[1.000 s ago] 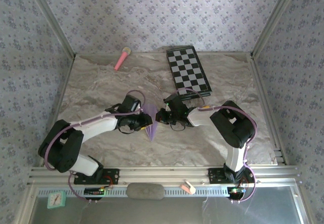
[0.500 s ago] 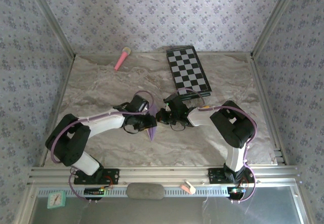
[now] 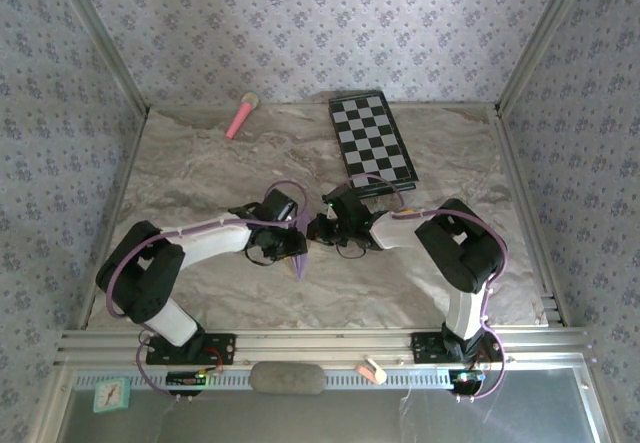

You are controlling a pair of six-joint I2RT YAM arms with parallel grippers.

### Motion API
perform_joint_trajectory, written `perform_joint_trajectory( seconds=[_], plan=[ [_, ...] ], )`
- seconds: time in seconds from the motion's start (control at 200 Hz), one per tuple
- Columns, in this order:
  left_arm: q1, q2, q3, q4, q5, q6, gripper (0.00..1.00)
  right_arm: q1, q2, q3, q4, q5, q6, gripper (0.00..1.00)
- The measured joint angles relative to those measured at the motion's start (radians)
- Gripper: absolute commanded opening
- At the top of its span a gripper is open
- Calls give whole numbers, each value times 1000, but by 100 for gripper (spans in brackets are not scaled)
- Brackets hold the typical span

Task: Fold a paper plane with a square sheet of paper (pick it up from the middle)
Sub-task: Move the paper plane to the top-center of the table.

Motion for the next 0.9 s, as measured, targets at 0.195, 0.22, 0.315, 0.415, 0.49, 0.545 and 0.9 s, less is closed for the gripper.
perform_joint_trajectory(
  seconds=[0.195, 0.22, 0.315, 0.415, 0.49, 0.545, 0.9],
  plan=[
    [0, 2, 30, -37, -31, 5, 29, 0, 0, 5, -9, 0, 0, 8],
    [0, 4, 36, -40, -32, 7, 29, 0, 0, 6, -8, 0, 0, 8],
    [0, 15, 52, -42, -39, 11, 26, 0, 0, 6, -16, 0, 0, 9],
    [0, 27, 56, -47, -46, 15, 24, 0, 0, 7, -22, 0, -1, 9],
    [-1, 34, 56, -54, -50, 18, 23, 0, 0, 7, -23, 0, 0, 10],
    [-3, 37, 56, -62, -50, 19, 23, 0, 0, 7, -23, 0, 0, 10],
    [-7, 51, 89, -102, -63, 37, 8, -1, -34, 7, -73, 26, -14, 36]
  ],
)
